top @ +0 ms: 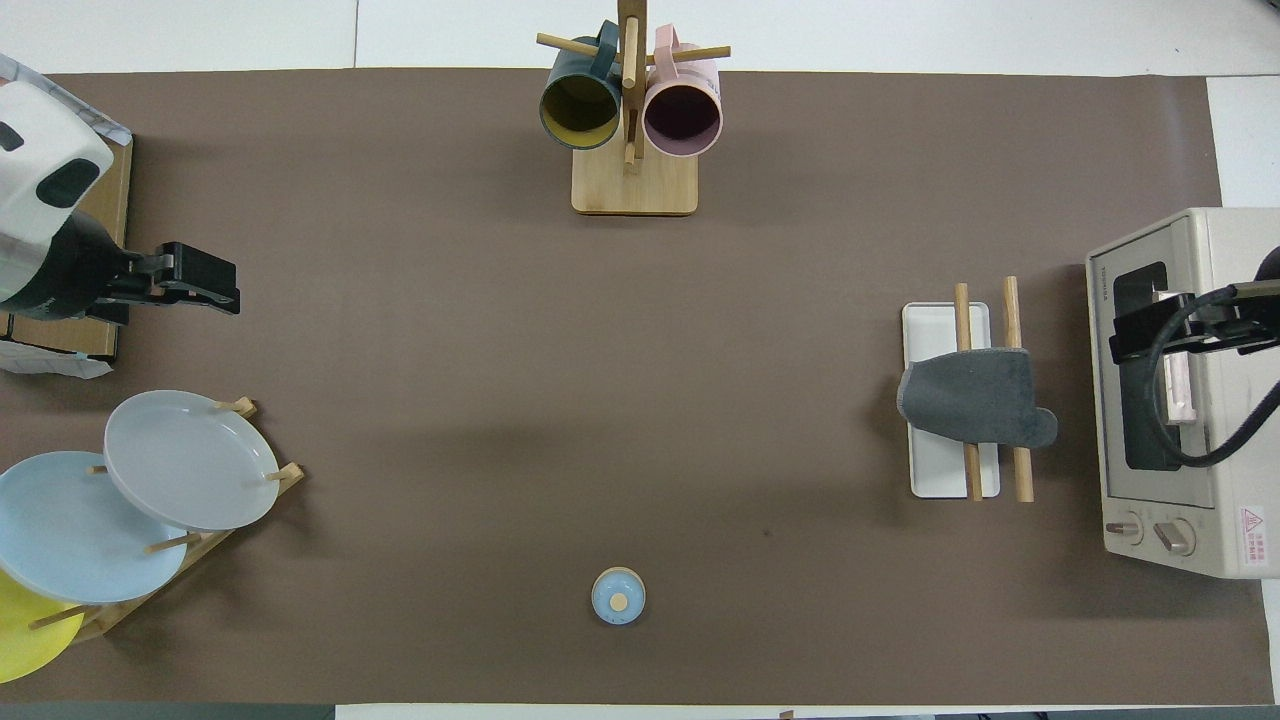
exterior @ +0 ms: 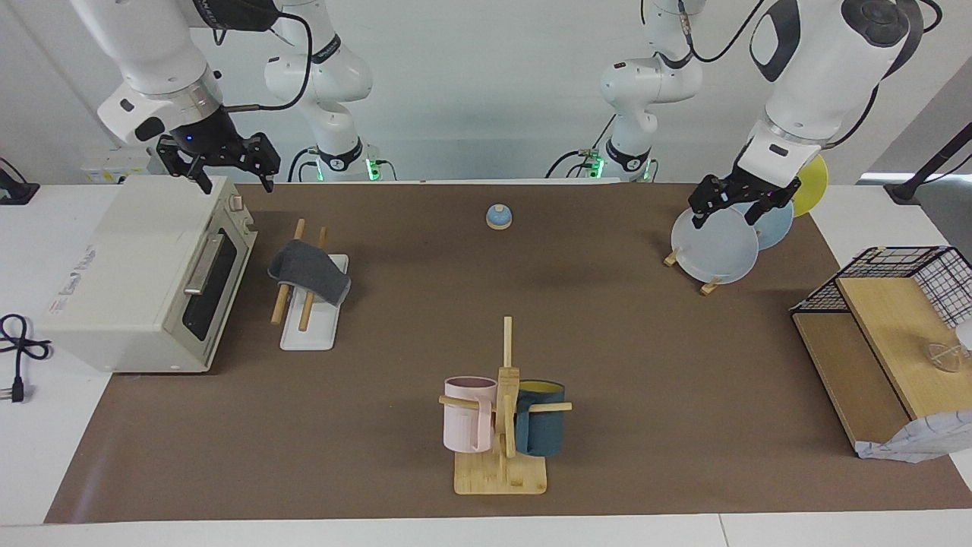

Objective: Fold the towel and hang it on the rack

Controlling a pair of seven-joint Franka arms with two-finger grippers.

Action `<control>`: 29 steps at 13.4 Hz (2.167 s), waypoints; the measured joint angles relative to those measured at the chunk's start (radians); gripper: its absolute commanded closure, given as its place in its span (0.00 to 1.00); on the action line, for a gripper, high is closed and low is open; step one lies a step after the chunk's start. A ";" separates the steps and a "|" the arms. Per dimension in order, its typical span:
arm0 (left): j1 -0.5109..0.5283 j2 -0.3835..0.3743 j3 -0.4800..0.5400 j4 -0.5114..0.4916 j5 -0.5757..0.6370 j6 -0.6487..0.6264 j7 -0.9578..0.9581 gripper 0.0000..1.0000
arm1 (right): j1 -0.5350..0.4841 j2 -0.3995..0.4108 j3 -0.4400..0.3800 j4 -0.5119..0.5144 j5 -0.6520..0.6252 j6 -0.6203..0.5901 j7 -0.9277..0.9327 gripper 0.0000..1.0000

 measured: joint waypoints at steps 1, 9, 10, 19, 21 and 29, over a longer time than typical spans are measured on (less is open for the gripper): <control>0.000 0.000 0.000 0.000 0.000 0.000 0.000 0.00 | 0.000 0.000 -0.008 0.000 0.000 0.003 0.000 0.00; 0.000 0.000 0.000 0.000 0.000 0.000 0.000 0.00 | 0.001 0.008 -0.015 0.001 0.000 0.010 0.001 0.00; 0.000 0.000 0.000 0.000 0.000 0.000 0.000 0.00 | 0.001 0.008 -0.013 0.001 0.000 0.012 0.001 0.00; 0.000 0.000 0.000 0.000 0.000 0.000 0.000 0.00 | -0.016 0.016 -0.023 0.001 0.011 0.014 0.008 0.00; 0.000 0.000 0.000 0.000 0.000 0.000 0.000 0.00 | -0.013 0.016 -0.021 0.002 0.011 0.018 0.008 0.00; 0.000 0.000 0.000 0.000 0.000 0.000 0.000 0.00 | -0.020 0.018 -0.022 -0.063 0.001 0.082 0.008 0.00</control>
